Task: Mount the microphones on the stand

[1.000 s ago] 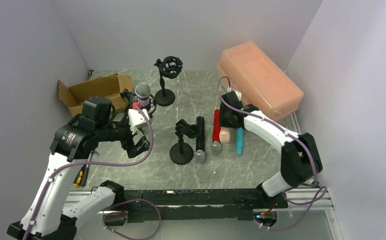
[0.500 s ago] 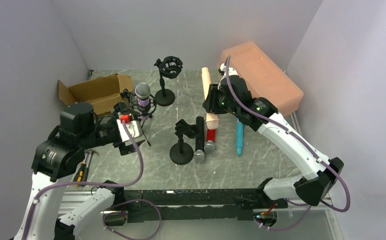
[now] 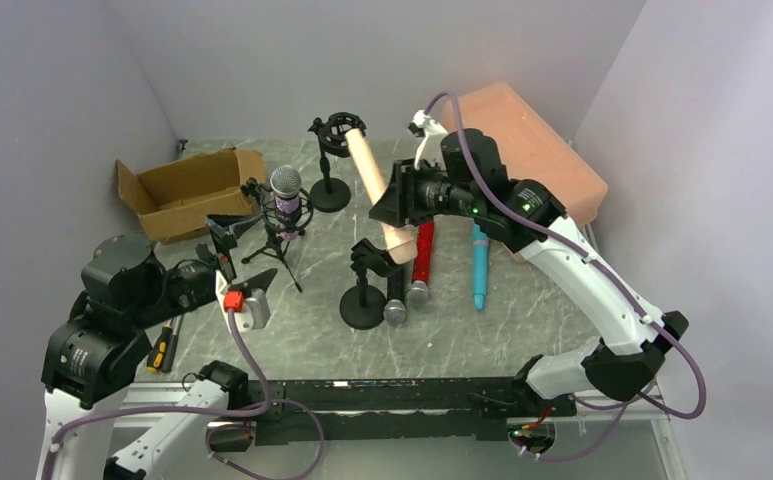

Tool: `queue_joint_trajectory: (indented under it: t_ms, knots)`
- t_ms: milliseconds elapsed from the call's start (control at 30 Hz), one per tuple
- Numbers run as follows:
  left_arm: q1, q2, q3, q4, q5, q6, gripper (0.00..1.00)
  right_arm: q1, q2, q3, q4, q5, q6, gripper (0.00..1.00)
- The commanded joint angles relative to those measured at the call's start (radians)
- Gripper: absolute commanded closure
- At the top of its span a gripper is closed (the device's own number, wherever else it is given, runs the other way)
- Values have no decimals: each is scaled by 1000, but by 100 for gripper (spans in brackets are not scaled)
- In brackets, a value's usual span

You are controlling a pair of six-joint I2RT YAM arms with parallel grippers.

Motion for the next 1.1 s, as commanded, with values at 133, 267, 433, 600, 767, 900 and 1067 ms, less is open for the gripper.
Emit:
queue_joint_trajectory:
  t_ms: [133, 267, 433, 600, 767, 900, 1067]
  knots:
    - [-3, -139, -141, 160, 54, 383, 1, 70, 69, 94, 26, -256, 35, 100]
    - [-3, -202, -239, 282, 93, 526, 0, 137, 74, 147, 29, -225, 28, 100]
    - [-3, -268, -364, 458, 146, 661, 0, 198, 43, 182, 67, -181, 32, 100]
    - [-3, -333, -443, 570, 182, 710, 0, 249, 63, 231, 83, -214, 29, 100]
    - [-3, -399, -522, 638, 204, 809, 1, 347, 170, 363, 18, -191, -8, 100]
    - [-3, -440, -543, 673, 202, 826, 1, 395, 239, 443, -17, -177, -18, 100]
    - [-3, -475, -536, 647, 179, 860, 0, 409, 271, 477, -31, -207, -17, 100]
